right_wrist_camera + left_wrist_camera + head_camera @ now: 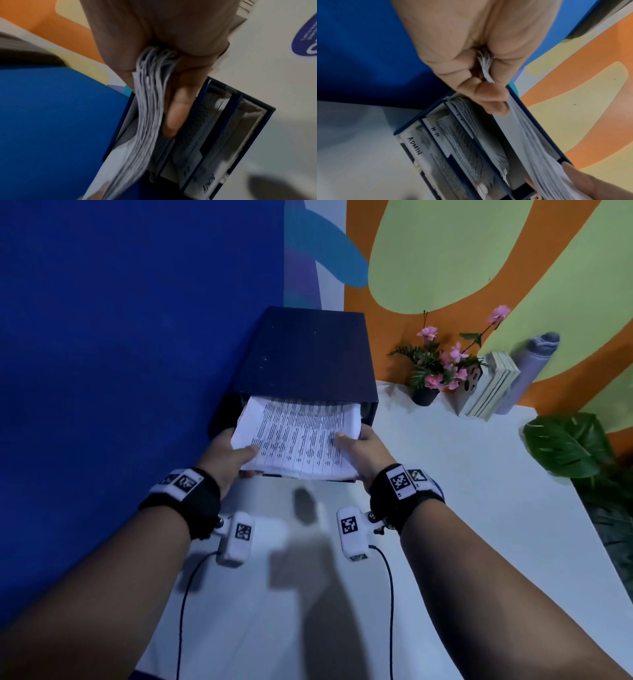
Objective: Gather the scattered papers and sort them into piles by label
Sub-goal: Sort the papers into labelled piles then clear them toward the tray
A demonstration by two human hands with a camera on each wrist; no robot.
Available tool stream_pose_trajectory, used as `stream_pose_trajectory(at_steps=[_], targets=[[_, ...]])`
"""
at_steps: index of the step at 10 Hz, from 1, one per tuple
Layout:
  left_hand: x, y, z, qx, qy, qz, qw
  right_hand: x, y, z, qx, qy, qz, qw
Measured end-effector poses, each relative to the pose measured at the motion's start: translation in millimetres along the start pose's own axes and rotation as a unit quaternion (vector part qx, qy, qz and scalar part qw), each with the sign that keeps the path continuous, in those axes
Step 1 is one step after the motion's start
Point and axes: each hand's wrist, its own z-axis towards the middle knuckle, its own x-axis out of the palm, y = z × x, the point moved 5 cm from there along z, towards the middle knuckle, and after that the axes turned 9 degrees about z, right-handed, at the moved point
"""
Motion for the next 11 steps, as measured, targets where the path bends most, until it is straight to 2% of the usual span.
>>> stream_pose_trajectory(at_steps=[1, 2, 3, 4, 5, 6, 8, 9, 10, 11], targets=[[8, -7, 32, -0.019, -0.022, 0.006, 1.0, -2, 2, 2, -0.007, -0.001, 0.005, 1.0], [10, -16, 54, -0.037, -0.031, 0.147, 0.988, -5, 14, 6, -0.03, -0.049, 0.017, 0.998], [10, -28, 68, -0.039, -0.059, 0.22, 0.973, 3, 17, 15, 0.001, -0.057, 0.093, 0.994], [15, -29, 81, -0.081, -0.075, 0.142, 0.984, 4, 17, 29, -0.035, -0.087, 0.012, 0.996], [20, -37, 89, -0.075, -0.08, 0.199, 0.974, 0, 23, 28, -0.07, -0.119, -0.057, 0.989], [19, -44, 86, -0.071, -0.112, 0.273, 0.953, -4, 26, 29, -0.091, -0.127, -0.088, 0.984], [32, -55, 66, -0.053, -0.106, 0.325, 0.938, -9, 33, 13, -0.092, -0.056, -0.121, 0.987], [45, -61, 51, -0.033, -0.07, 0.333, 0.94, -12, 38, -6, -0.078, -0.004, -0.164, 0.983], [63, -68, 30, 0.007, -0.01, 0.347, 0.938, -18, 44, -32, -0.071, 0.06, -0.313, 0.945], [79, -68, 3, 0.04, 0.091, 0.355, 0.929, -30, 49, -69, -0.073, 0.096, -0.429, 0.895]])
